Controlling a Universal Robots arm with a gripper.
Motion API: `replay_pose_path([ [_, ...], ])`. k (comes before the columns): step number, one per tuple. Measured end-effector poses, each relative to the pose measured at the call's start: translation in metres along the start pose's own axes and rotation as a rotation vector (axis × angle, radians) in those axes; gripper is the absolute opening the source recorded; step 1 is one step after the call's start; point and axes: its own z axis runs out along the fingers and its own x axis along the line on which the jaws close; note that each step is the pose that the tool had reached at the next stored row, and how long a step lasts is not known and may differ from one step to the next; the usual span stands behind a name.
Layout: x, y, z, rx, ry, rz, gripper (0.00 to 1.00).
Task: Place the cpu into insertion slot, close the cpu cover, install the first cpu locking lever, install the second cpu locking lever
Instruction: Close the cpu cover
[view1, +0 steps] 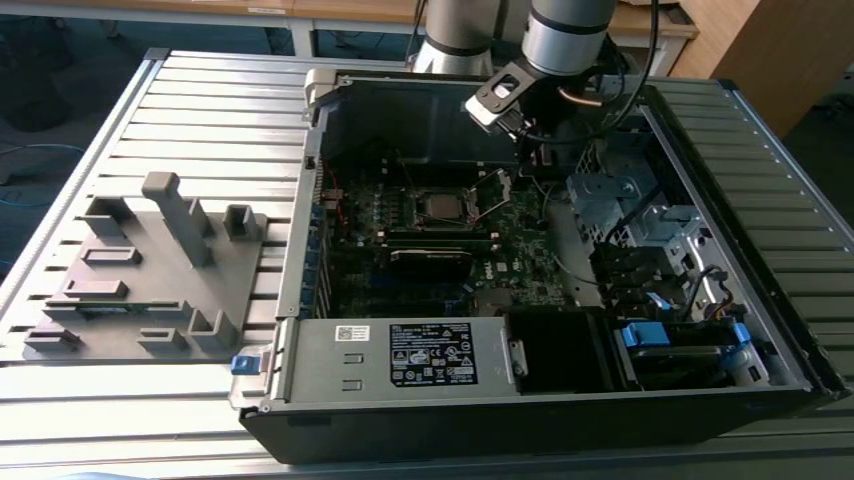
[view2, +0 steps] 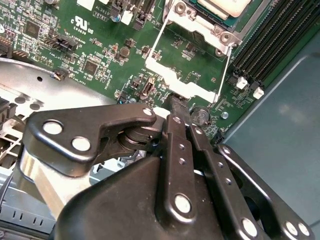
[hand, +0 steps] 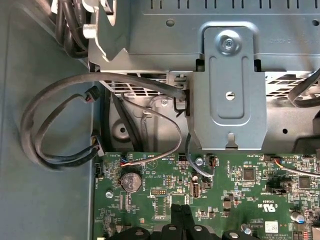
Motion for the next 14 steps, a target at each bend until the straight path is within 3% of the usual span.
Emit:
replay_pose_path([
  [8,0.0001,-0.0023,0.0001,-0.0003,0.0002,0.0,0.11],
  [12,0.0,-0.0093,-0.0001,-0.0054,0.0003,0.0,0.11],
  [14,-0.0001,-0.0143,-0.0003,-0.0114,0.0003,0.0,0.11],
])
